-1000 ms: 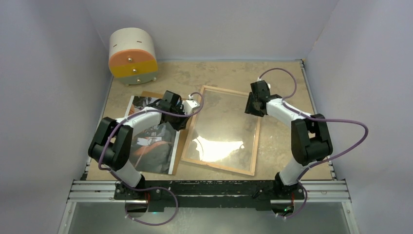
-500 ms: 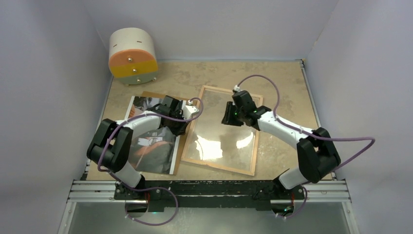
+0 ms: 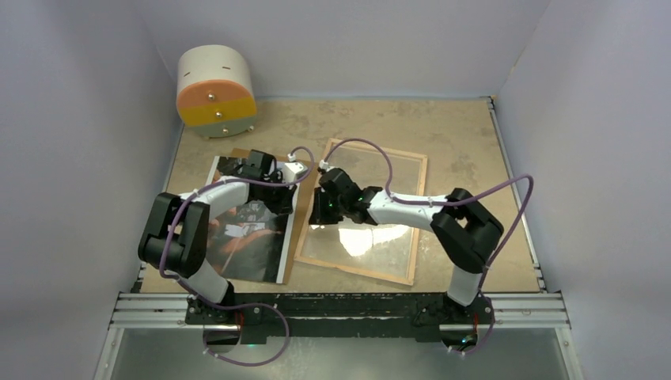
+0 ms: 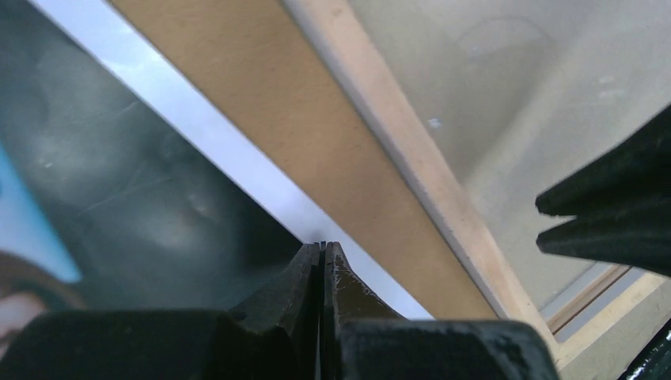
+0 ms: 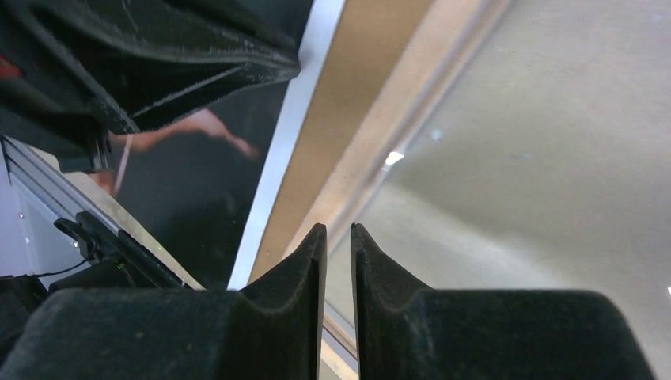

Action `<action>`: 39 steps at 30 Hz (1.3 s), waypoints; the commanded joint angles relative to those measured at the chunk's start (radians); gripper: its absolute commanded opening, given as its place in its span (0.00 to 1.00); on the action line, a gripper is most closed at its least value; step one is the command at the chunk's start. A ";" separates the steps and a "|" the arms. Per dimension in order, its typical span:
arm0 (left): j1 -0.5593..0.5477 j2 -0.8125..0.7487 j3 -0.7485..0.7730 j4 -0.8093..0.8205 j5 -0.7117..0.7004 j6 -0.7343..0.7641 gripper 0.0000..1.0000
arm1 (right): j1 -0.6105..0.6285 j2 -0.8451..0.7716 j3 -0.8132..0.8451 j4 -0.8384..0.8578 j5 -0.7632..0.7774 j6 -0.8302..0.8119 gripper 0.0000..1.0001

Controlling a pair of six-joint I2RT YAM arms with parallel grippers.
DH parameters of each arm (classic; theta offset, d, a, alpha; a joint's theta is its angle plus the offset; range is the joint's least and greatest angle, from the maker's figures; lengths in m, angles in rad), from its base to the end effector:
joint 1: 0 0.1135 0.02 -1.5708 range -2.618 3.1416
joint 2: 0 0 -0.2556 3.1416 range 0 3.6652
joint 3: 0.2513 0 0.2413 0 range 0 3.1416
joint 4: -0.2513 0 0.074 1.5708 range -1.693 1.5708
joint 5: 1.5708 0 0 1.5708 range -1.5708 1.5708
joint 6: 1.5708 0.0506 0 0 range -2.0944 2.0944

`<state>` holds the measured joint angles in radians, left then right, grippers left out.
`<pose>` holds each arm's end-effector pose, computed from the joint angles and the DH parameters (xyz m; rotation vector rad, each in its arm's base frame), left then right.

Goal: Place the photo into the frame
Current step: Place the photo frame item in the photo frame, then move the photo frame to the center of the board.

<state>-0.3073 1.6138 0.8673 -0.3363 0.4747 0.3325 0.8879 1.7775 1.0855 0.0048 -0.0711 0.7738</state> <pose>0.2781 -0.1125 0.1491 0.9605 2.4044 -0.6171 0.2414 0.3024 0.1818 -0.1802 2.4353 0.9114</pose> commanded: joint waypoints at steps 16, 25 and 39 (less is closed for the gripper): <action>0.129 -0.036 0.128 -0.132 0.032 0.092 0.00 | 0.034 0.022 0.115 -0.099 0.052 -0.043 0.30; 0.485 -0.034 0.287 -0.346 0.014 0.294 0.44 | 0.033 0.181 0.451 -0.138 0.070 -0.096 0.66; 0.764 -0.030 0.174 -0.148 -0.316 0.455 0.46 | 0.009 0.402 0.565 -0.214 0.069 -0.032 0.68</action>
<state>0.4385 1.6135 1.0885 -0.5850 0.2737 0.7361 0.9138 2.2417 1.6962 -0.1577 -0.0235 0.7280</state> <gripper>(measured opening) 0.462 0.681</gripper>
